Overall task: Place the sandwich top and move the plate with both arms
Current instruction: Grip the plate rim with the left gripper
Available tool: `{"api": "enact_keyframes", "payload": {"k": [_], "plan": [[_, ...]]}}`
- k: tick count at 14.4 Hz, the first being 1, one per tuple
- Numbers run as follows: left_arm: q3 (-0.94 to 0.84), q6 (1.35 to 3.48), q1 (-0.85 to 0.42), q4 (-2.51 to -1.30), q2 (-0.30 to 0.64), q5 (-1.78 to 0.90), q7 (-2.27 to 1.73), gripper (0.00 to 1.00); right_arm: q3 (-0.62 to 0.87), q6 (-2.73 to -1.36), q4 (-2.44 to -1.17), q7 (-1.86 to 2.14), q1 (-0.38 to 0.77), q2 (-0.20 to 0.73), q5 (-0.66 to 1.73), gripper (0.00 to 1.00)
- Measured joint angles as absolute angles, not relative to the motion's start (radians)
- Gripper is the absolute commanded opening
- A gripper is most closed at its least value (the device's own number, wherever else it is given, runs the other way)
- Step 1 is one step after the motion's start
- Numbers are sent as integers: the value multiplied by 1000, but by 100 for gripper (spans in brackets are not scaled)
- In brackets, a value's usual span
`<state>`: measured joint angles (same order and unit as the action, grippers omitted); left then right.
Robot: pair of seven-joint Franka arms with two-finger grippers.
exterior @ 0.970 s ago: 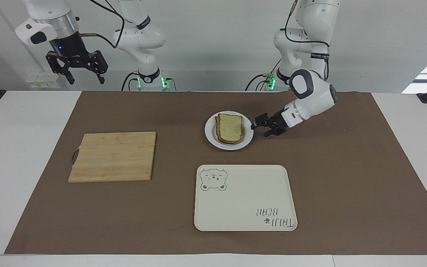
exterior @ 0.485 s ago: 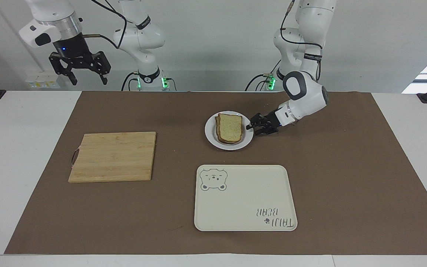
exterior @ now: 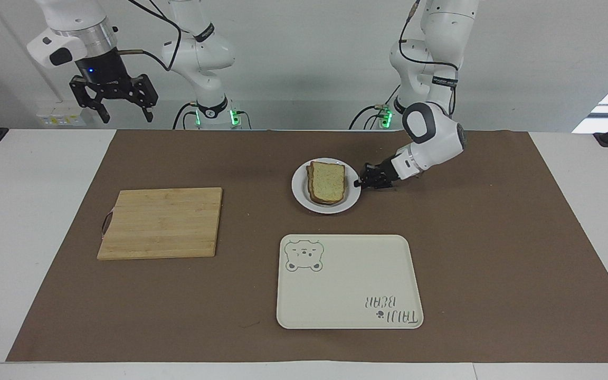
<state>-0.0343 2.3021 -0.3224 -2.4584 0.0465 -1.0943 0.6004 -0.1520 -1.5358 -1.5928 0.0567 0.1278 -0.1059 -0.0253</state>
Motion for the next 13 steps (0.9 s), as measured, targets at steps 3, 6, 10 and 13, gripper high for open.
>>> {"api": "enact_keyframes", "payload": {"k": [3,6,10,13], "plan": [[-34,2302,-322,-2461,46,-1101,601,23,-152,-1536,-1594,57,128,-103,-25,100],[-35,2302,-327,-2465,47,-1122,603,10,-152,-1536,-1594,57,128,-103,-25,100],[-34,2294,-339,-2466,40,-1144,605,0,-152,-1536,-1594,57,128,-103,-25,100],[-30,2283,-339,-2466,36,-1145,605,0,-152,-1536,-1594,57,128,-103,-25,100]]}}
